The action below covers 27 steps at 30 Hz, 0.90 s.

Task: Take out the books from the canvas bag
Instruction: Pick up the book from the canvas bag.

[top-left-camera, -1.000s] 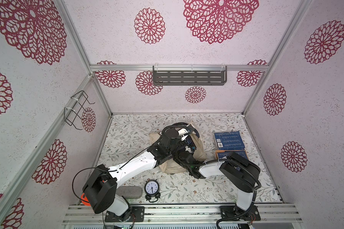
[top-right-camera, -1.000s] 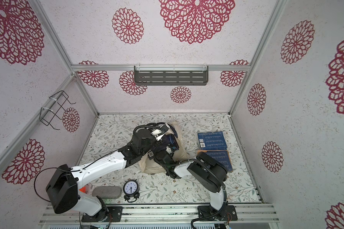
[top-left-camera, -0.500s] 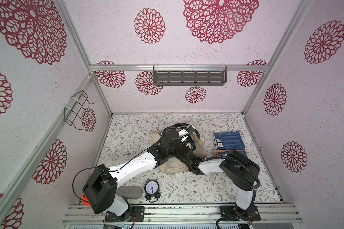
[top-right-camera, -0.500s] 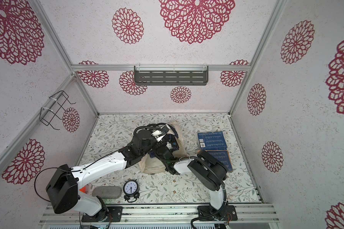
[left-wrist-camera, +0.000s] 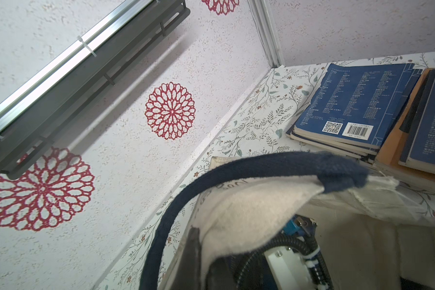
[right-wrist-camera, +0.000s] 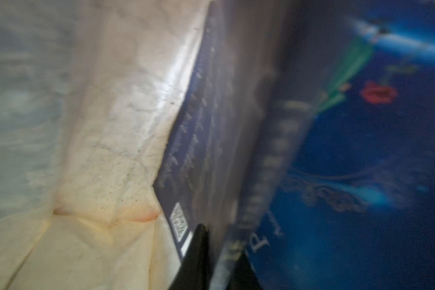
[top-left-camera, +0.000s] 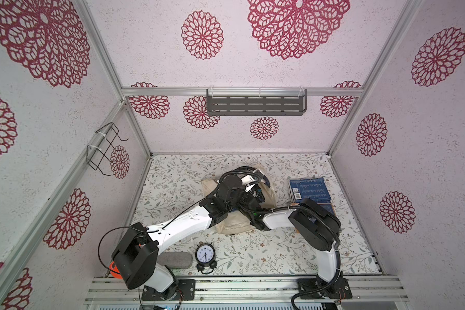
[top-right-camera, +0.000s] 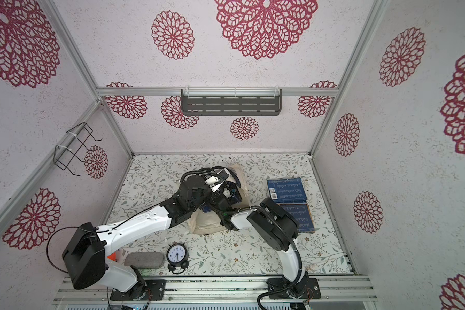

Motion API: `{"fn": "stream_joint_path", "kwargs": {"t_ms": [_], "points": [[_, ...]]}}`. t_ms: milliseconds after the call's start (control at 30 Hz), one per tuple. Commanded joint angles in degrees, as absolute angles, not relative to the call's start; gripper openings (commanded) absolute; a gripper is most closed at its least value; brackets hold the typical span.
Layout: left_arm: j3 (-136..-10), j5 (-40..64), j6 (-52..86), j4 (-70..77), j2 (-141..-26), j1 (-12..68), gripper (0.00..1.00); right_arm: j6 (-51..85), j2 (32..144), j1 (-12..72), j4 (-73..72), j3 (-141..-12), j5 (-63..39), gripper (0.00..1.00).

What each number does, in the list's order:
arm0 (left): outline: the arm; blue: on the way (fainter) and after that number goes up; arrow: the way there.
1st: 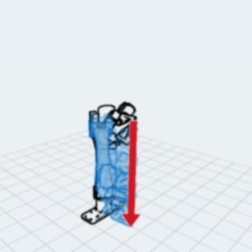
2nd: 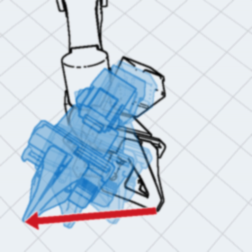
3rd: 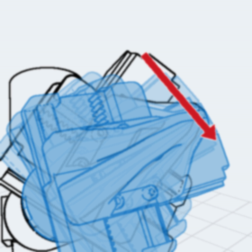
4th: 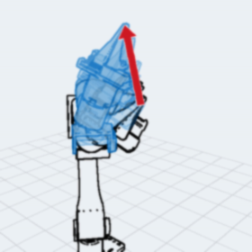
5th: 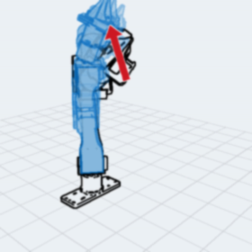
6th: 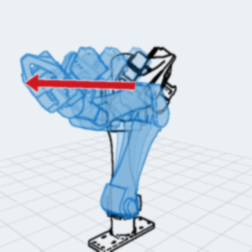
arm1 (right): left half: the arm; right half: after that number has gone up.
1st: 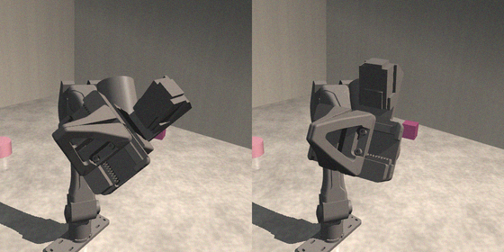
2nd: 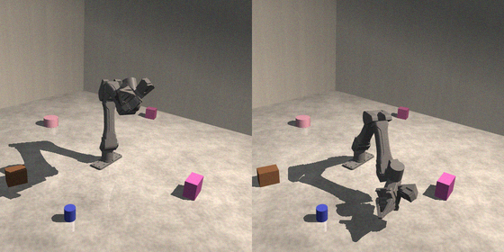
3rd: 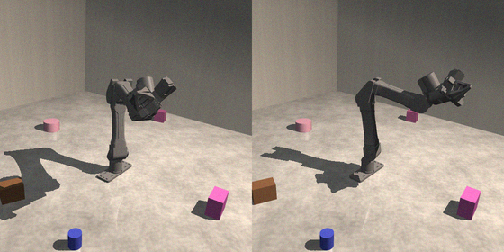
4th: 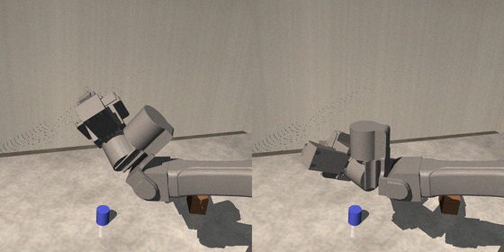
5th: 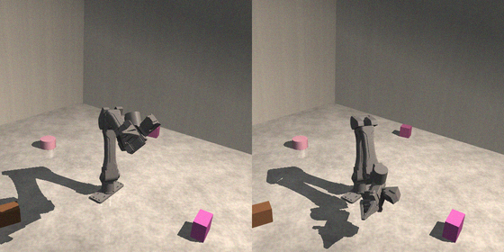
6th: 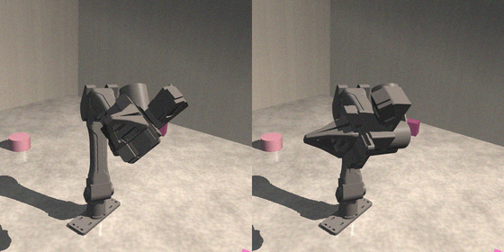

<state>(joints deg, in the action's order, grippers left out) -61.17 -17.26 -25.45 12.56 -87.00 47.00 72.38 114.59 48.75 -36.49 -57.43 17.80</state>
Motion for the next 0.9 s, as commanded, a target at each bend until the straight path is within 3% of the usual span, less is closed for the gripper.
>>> {"fn": "stream_joint_path", "kwargs": {"t_ms": [0, 467, 867], "points": [[-61.4, -16.7, -25.6, 17.0, -84.3, 47.6, 0.00, 68.8, 113.5, 48.1, -39.9, -58.0, 17.9, 0.03], [-62.8, -20.6, -25.0, 16.8, -86.3, 46.9, 0.00, 61.5, 100.7, 48.3, -54.0, -42.2, 11.4, 0.00], [-64.1, -22.2, -24.3, 15.5, -88.0, 46.2, 0.00, 51.5, 83.1, 48.3, -56.3, -27.8, 7.8, 0.00]]}}
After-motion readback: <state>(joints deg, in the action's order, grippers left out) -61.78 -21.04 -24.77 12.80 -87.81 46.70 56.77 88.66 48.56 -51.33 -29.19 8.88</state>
